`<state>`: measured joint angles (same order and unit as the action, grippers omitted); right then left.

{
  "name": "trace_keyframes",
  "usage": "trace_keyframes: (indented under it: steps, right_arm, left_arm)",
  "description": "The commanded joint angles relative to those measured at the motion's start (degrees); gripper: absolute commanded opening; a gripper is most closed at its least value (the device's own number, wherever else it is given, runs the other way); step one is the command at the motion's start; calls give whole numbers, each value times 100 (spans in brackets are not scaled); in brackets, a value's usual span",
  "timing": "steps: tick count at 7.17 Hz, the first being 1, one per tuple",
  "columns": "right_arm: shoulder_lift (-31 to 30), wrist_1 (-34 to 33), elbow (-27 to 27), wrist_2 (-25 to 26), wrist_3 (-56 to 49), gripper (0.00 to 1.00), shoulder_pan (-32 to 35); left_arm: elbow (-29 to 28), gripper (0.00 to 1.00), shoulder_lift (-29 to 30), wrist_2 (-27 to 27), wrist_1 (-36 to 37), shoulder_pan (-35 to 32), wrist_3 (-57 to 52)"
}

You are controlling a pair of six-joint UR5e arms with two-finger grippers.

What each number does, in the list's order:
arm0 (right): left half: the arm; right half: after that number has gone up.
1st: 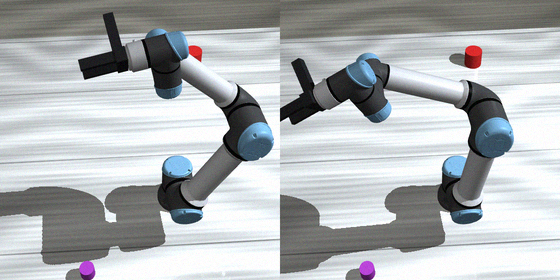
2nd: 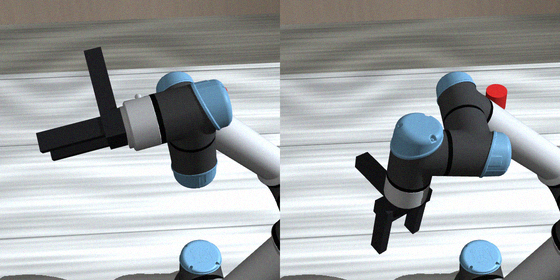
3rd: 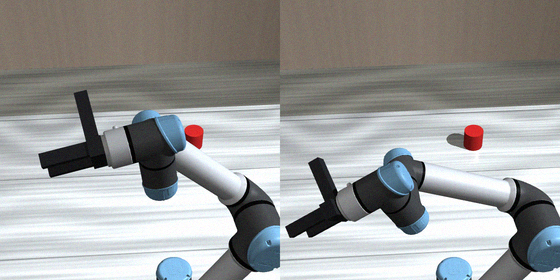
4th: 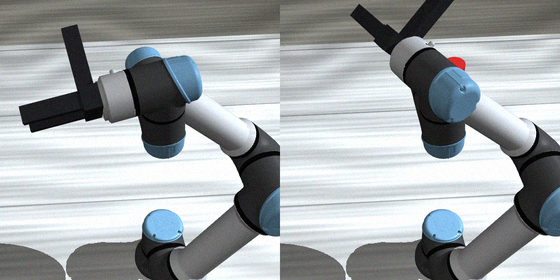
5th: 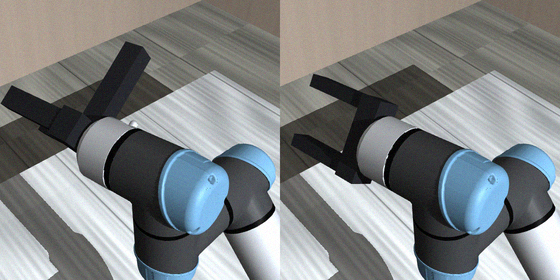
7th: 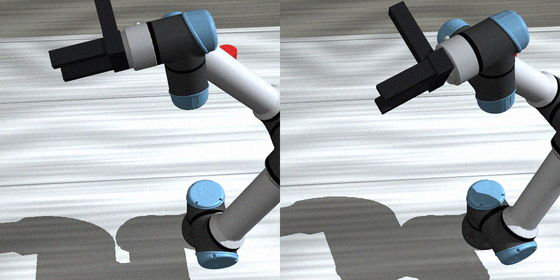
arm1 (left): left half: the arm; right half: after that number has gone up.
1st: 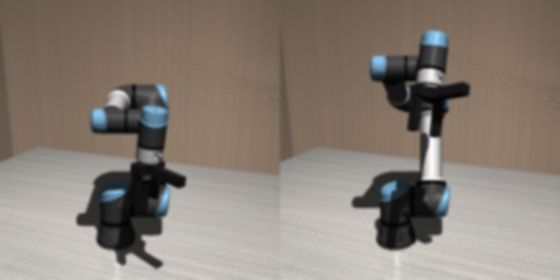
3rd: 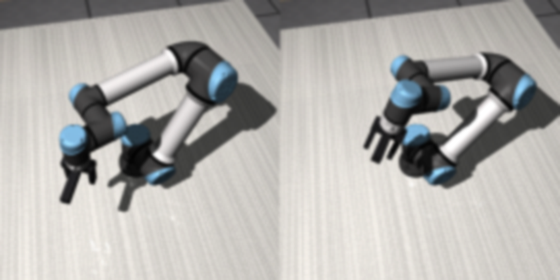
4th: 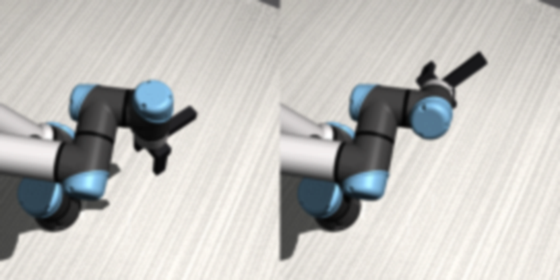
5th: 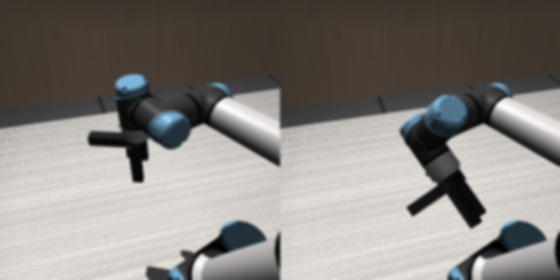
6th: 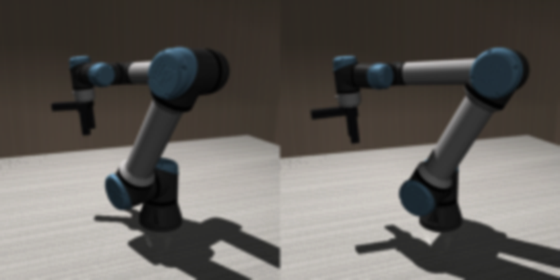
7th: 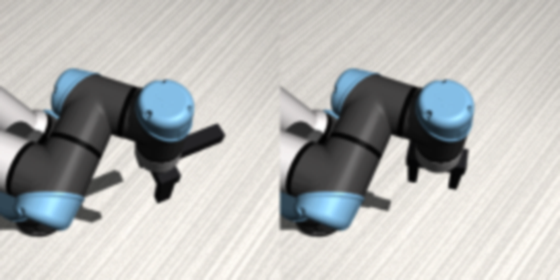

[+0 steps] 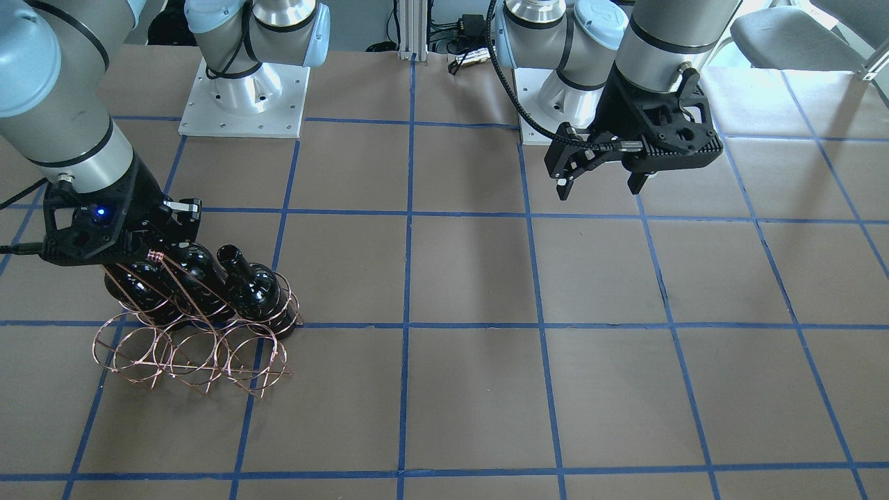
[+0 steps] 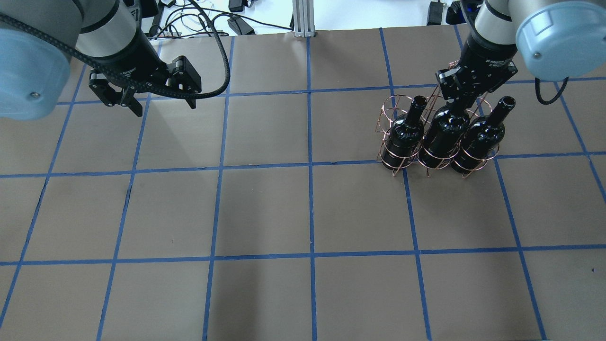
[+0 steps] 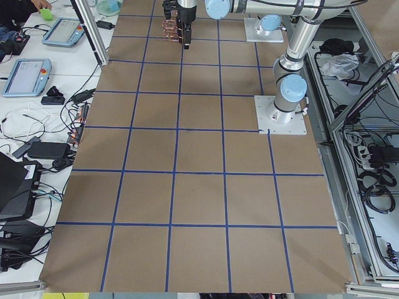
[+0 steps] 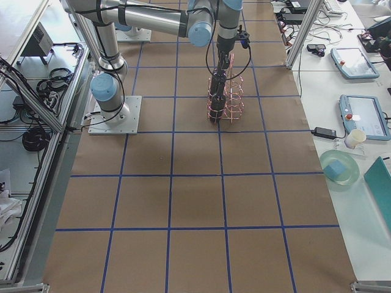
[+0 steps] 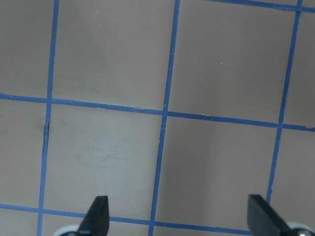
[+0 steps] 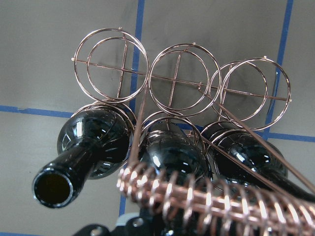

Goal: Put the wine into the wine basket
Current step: 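Lower the bottle into the empty rack slot with the right gripper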

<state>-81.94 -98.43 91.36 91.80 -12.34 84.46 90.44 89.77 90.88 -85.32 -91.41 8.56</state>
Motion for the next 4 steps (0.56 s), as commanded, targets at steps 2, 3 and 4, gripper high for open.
trace_keyframes:
  steps: [2, 3, 4]
  right_arm:
    - [64, -10, 5, 22, 3, 6, 0]
    - [99, -27, 14, 13, 12, 31, 0]
    - [100, -54, 5, -22, 73, 66, 0]
  left_arm:
    - [0, 100, -4, 0, -3, 0, 5]
    - [0, 100, -4, 0, -3, 0, -4]
    - [0, 100, -4, 0, -3, 0, -4]
